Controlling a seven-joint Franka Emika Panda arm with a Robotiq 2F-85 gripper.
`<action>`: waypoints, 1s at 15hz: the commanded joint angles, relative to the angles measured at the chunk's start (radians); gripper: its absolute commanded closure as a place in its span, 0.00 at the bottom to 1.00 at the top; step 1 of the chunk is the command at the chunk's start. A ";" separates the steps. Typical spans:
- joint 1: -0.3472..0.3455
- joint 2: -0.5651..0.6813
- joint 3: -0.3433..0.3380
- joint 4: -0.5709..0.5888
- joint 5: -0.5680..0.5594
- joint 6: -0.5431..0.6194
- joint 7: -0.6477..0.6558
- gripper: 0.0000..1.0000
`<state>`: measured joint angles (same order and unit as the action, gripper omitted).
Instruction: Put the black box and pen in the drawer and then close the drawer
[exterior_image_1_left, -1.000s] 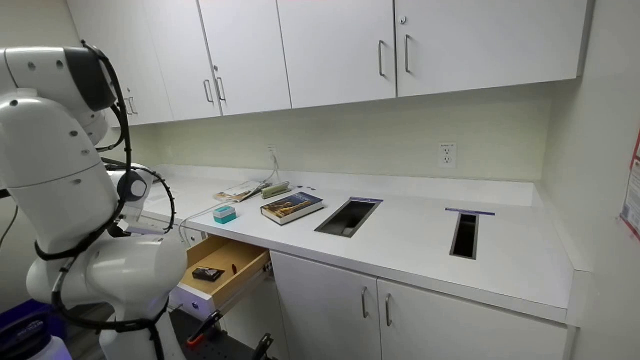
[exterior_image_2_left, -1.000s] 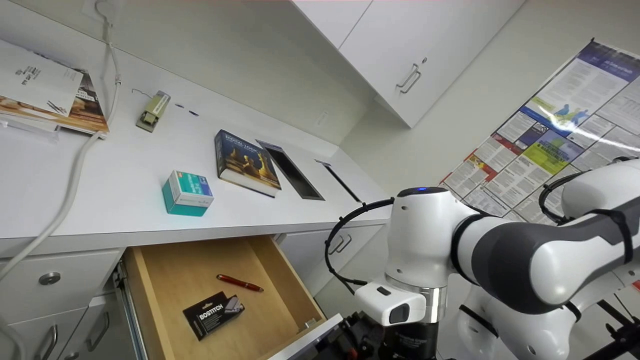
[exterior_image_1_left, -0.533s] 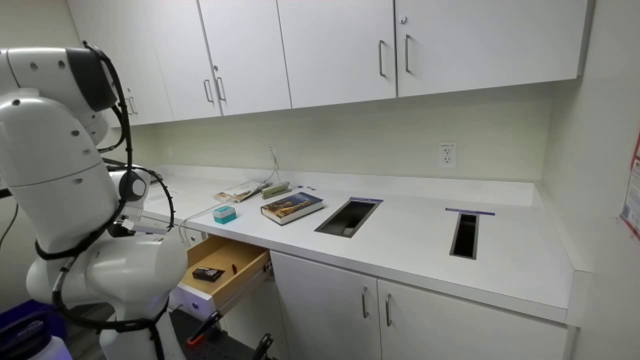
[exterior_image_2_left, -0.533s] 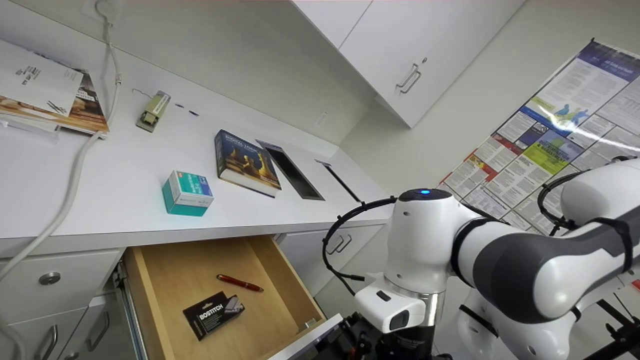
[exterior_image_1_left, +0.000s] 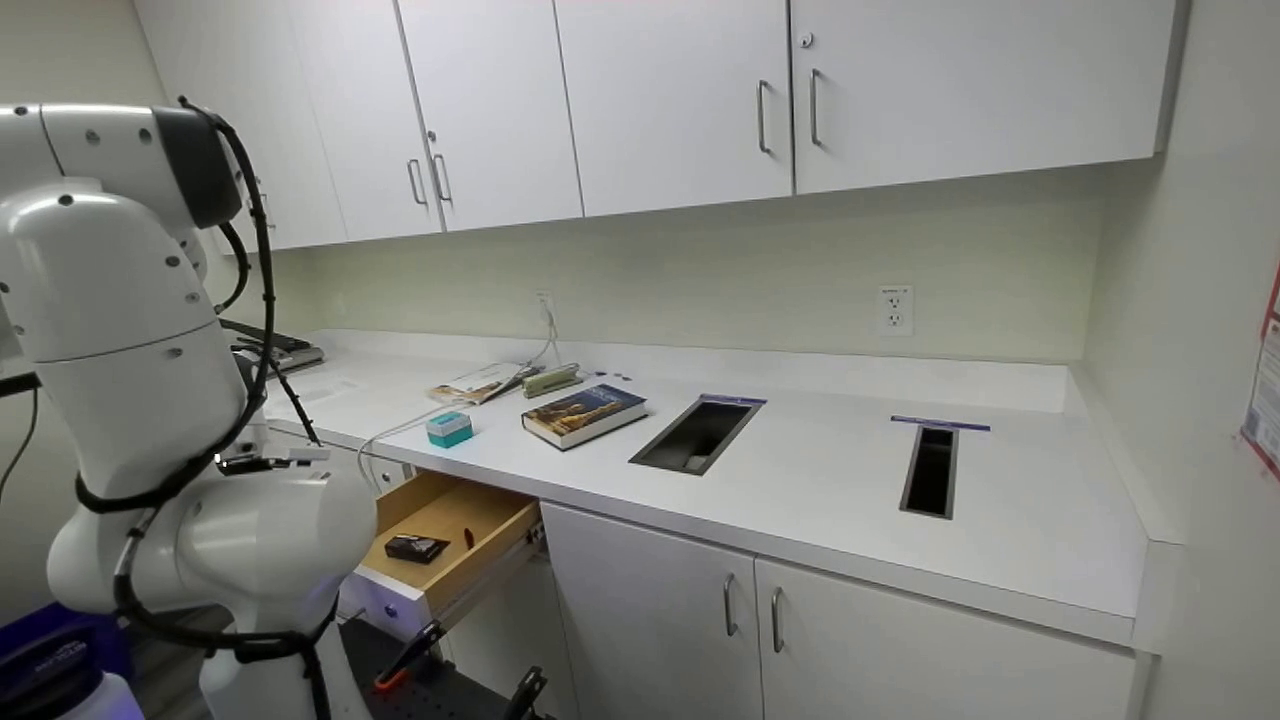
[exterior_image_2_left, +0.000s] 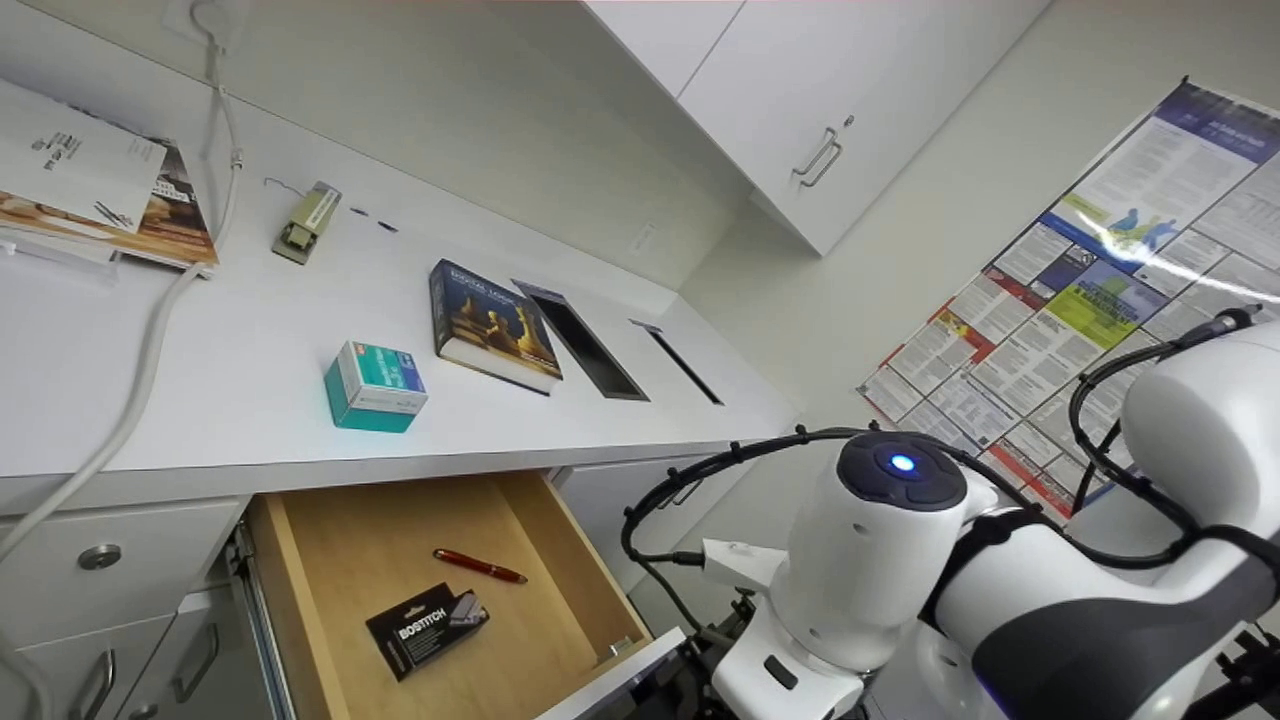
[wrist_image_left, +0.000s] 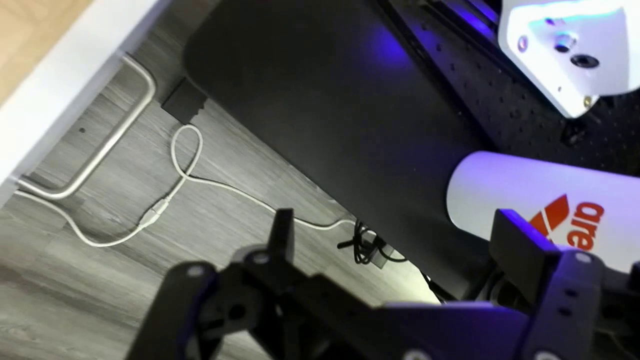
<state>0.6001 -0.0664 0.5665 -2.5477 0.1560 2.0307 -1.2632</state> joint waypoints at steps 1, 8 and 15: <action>0.009 0.009 -0.008 0.002 -0.009 0.005 -0.001 0.00; 0.015 0.003 -0.001 -0.034 -0.155 0.115 -0.099 0.00; 0.004 0.044 -0.014 -0.085 -0.379 0.419 -0.269 0.51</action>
<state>0.6067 -0.0355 0.5633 -2.6034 -0.1555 2.3272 -1.4590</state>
